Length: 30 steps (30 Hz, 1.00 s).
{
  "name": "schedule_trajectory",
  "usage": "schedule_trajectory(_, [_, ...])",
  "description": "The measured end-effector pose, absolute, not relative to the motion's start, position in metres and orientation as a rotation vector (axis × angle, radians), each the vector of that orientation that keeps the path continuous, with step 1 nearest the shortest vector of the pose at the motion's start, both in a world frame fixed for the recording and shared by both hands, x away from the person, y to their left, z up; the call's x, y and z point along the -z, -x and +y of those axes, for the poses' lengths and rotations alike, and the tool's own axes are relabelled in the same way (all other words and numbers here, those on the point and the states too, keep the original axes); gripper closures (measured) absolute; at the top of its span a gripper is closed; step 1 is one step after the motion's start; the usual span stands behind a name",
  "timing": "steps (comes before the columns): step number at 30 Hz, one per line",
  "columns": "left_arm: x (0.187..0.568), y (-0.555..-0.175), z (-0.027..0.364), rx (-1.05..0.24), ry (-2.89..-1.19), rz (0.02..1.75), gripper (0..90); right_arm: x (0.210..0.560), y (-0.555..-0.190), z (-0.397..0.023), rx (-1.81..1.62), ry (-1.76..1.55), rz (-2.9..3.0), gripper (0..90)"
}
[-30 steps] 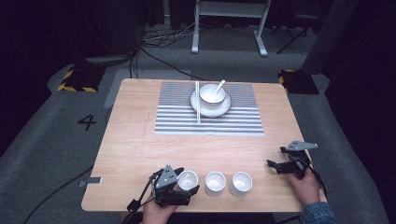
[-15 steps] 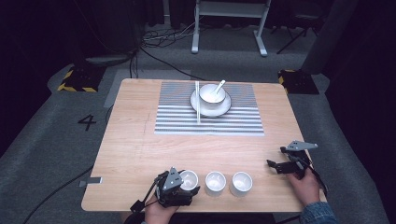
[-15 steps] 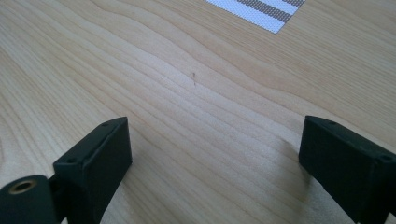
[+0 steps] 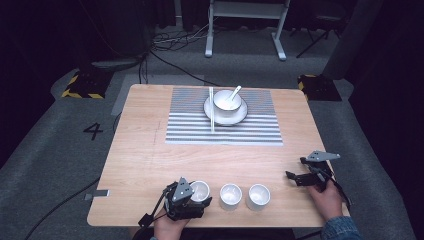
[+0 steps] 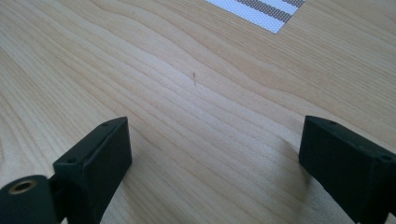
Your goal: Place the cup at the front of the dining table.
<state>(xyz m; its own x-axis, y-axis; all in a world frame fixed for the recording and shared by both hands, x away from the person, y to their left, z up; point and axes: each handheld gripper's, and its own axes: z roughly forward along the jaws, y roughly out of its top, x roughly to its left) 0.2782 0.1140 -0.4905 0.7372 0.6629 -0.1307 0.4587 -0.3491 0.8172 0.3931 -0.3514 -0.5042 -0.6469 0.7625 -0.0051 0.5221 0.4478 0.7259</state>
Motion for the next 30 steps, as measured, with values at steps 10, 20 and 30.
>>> schedule_trajectory(10, [0.473,-0.281,0.116,-0.309,-2.041,0.83,26.8,0.504,-0.395,-0.353,-1.025,-1.076,2.39,8.5])
schedule_trajectory(20, [0.454,-0.285,0.112,-0.316,-2.086,0.814,26.8,0.504,-0.397,-0.353,-1.022,-1.062,2.399,7.7])
schedule_trajectory(30, [0.43,-0.289,0.109,-0.331,-2.09,0.778,26.8,0.505,-0.396,-0.353,-1.019,-1.069,2.393,7.6])
